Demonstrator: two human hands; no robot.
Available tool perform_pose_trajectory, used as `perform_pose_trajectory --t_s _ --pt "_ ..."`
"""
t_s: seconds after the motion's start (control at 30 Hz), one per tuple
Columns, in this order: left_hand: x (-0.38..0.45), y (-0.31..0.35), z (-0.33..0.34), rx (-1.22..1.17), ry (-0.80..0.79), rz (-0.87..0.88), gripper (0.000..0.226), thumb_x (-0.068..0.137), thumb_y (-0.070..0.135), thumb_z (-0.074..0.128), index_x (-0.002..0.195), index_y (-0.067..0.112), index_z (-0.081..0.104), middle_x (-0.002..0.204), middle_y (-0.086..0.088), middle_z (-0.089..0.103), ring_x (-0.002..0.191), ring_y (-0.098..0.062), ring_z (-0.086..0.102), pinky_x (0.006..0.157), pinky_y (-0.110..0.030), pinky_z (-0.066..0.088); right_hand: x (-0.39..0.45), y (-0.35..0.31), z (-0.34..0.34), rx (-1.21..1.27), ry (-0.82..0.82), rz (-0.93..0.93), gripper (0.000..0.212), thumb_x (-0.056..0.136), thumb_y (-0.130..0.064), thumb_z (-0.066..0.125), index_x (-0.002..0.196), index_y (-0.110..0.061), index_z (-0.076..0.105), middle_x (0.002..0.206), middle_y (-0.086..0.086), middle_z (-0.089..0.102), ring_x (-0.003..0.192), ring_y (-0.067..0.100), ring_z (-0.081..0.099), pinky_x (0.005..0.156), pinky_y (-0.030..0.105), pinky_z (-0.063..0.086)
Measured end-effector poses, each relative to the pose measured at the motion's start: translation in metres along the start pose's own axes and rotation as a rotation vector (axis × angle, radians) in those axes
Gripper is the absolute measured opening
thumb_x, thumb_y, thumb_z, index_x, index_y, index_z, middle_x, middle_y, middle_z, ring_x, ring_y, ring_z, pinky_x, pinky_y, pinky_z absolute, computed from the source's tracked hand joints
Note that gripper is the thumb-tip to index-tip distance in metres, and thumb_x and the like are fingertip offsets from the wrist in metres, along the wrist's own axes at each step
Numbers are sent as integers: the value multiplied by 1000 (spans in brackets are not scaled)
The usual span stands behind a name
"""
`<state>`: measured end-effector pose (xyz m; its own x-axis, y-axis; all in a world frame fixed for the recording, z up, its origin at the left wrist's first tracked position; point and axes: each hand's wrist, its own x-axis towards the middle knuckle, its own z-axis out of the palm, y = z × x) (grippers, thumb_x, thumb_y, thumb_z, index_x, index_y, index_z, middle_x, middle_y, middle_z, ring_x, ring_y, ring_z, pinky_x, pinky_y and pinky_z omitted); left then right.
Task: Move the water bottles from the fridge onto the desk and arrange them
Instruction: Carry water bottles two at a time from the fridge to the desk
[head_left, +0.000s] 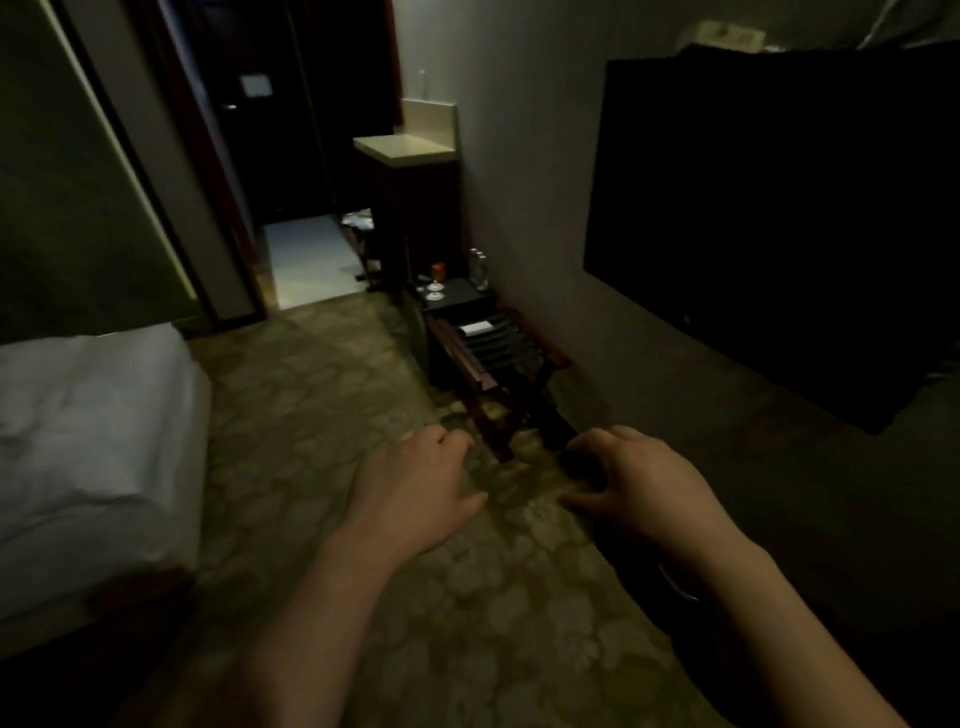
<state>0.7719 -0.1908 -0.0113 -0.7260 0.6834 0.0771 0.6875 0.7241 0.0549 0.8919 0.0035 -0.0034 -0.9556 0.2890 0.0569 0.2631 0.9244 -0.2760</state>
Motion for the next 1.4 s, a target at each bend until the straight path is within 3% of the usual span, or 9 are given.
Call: perform_pose_trajectory --t_s 0.23,0.47,0.67,0.83,1.03,1.17,1.4 --pt "81 -66 12 58 -19 -78 66 84 68 53 140 32 45 134 4 53 124 -20 52 95 -35 49 118 -15 19 11 -38 -85 49 81 -53 68 124 -38 52 110 -14 52 92 6 57 74 30 54" --pt "234 -127 11 140 28 -94 61 85 67 50 133 31 50 129 3 56 119 -20 54 93 -37 48 292 1 30 73 -31 -101 50 78 -53 71 123 -39 54 110 -14 54 94 7 56 75 29 53" --pt "368 -179 -7 132 74 -99 61 89 64 51 140 32 44 137 6 52 122 -18 52 92 -35 48 445 8 19 104 -29 -91 61 77 -52 73 132 -37 51 120 -10 56 102 11 58 79 29 52" --pt "448 -239 1 106 106 -165 61 84 68 54 136 38 47 132 12 54 114 -13 55 82 -32 51 547 -2 31 82 -83 -90 62 77 -51 74 133 -35 51 123 -8 57 103 11 58 80 28 51" --pt "539 -337 23 46 125 -183 63 86 66 56 141 37 44 135 12 52 116 -13 55 79 -31 49 675 -32 63 45 -118 -93 61 75 -47 78 130 -34 53 121 -8 59 103 10 59 80 29 53" --pt "621 -421 41 -16 128 -181 63 85 65 58 140 35 45 133 9 53 116 -15 54 82 -35 52 773 -58 87 50 -128 -72 58 77 -43 78 129 -33 54 118 -7 57 96 8 56 75 22 46" --pt "784 -558 31 -20 135 -68 62 84 64 59 137 33 46 129 6 55 112 -16 54 83 -38 54 953 -106 98 118 -72 81 62 77 -37 80 132 -28 54 120 -4 59 93 8 55 77 21 46"
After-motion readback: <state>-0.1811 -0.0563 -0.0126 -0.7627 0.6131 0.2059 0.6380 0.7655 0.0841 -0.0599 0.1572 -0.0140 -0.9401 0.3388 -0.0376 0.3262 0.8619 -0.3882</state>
